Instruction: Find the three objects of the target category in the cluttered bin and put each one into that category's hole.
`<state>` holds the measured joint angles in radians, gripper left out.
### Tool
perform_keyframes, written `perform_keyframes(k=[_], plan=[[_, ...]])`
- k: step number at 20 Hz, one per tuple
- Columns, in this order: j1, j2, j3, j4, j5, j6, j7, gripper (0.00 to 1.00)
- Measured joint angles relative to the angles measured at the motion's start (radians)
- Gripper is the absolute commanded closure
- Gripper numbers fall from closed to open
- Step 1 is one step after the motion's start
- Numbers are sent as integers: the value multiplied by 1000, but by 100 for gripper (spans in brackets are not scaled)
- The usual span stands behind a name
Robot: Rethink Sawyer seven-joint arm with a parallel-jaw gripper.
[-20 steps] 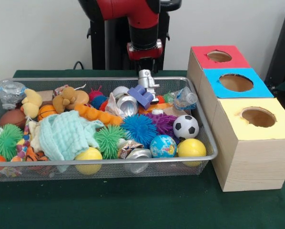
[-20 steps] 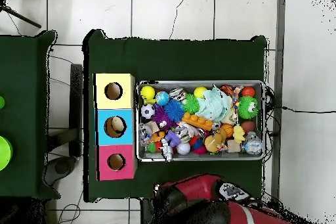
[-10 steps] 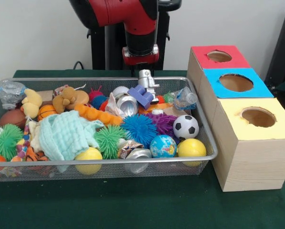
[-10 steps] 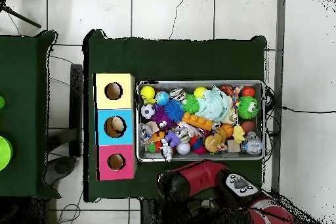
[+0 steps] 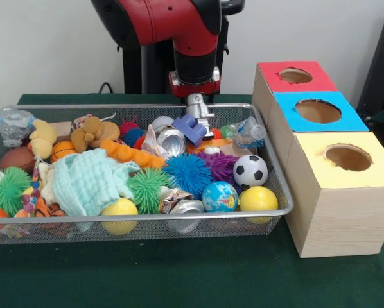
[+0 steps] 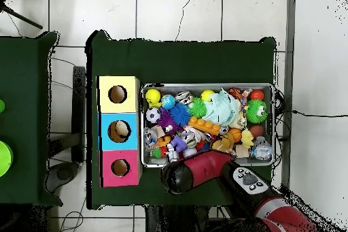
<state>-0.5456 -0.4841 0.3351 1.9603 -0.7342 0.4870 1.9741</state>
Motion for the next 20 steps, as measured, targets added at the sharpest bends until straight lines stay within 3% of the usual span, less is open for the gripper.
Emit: perform_keyframes(k=[12,20], plan=[[-22,-83,115,-6,6,188,-9,0],[-24,-227,201,16,96,304,-9,0]])
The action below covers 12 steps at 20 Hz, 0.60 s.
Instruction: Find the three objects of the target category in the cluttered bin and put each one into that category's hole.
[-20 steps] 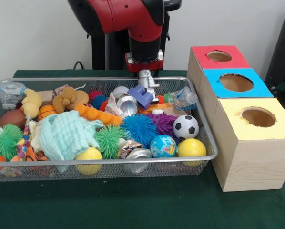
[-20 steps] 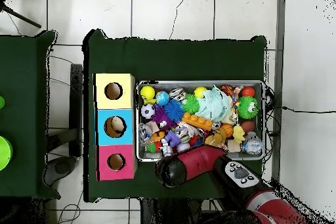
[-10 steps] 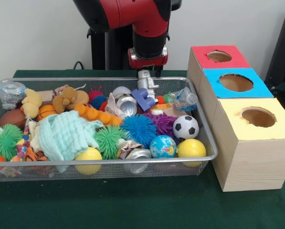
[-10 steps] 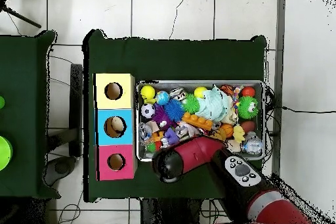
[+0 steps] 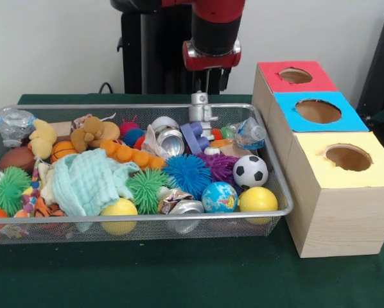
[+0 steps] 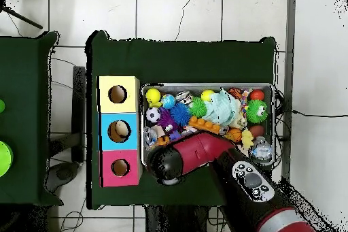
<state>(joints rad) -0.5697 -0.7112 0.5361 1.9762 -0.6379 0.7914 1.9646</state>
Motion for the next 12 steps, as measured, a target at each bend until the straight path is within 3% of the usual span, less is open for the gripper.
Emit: perform_keyframes(k=[6,12], plan=[[-1,-108,64,-1,42,35,0,0],[-13,-87,90,-36,35,35,-8,0]])
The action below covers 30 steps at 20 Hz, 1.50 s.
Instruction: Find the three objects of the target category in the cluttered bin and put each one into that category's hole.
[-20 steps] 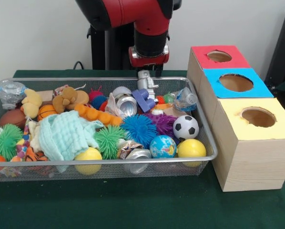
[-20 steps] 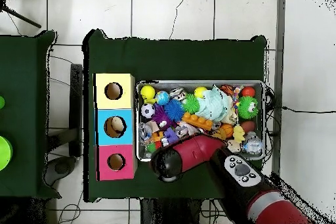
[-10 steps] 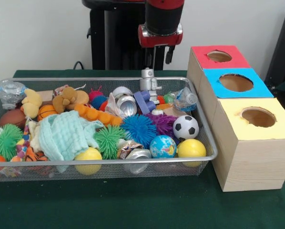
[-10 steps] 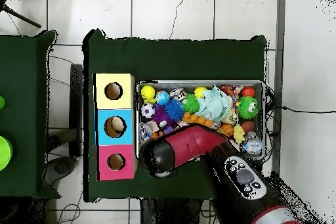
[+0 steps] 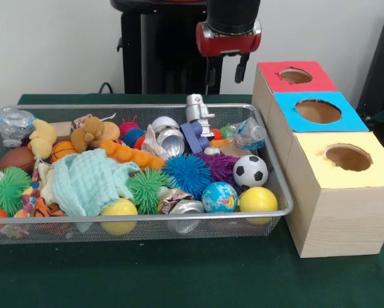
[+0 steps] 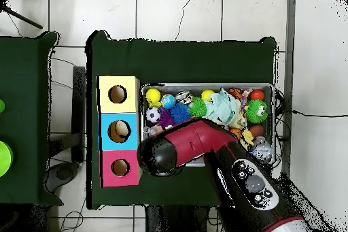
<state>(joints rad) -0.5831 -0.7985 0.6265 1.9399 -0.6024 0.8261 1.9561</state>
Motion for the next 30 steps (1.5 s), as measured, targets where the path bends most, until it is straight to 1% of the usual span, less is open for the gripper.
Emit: perform_keyframes(k=[2,4,10,12,16,18,20,22,26,28,30], plan=[[-12,35,8,-32,-17,0,-14,0],[-19,54,12,-49,-27,0,-23,0],[-71,156,33,-130,-79,0,-92,0],[-102,202,37,-163,-103,0,-140,0],[-149,246,37,-196,-121,0,-211,0],[-160,252,38,-199,-122,0,-228,0],[-192,252,37,-199,-123,4,-268,0],[-206,245,37,-199,-123,7,-281,0],[-238,205,37,-190,-118,22,-292,0],[-252,173,38,-179,-110,40,-292,0],[-267,127,39,-166,-94,76,-292,0]])
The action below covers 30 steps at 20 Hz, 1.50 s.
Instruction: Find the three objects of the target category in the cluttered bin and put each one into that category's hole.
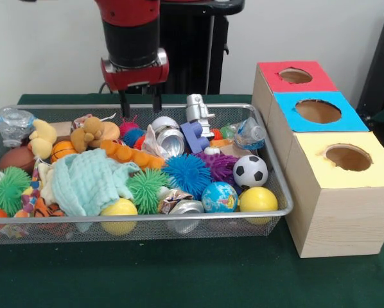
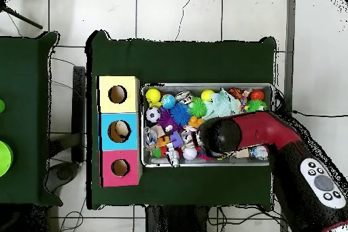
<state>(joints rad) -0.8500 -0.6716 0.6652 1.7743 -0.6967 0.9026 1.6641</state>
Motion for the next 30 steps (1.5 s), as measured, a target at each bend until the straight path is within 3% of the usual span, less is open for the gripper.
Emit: perform_keyframes(k=[5,9,18,30], plan=[[-19,-71,9,15,16,57,0,0],[-21,-78,11,24,14,58,0,0],[-14,-13,11,43,-26,41,0,0],[-24,75,8,79,-131,-92,0,0]])
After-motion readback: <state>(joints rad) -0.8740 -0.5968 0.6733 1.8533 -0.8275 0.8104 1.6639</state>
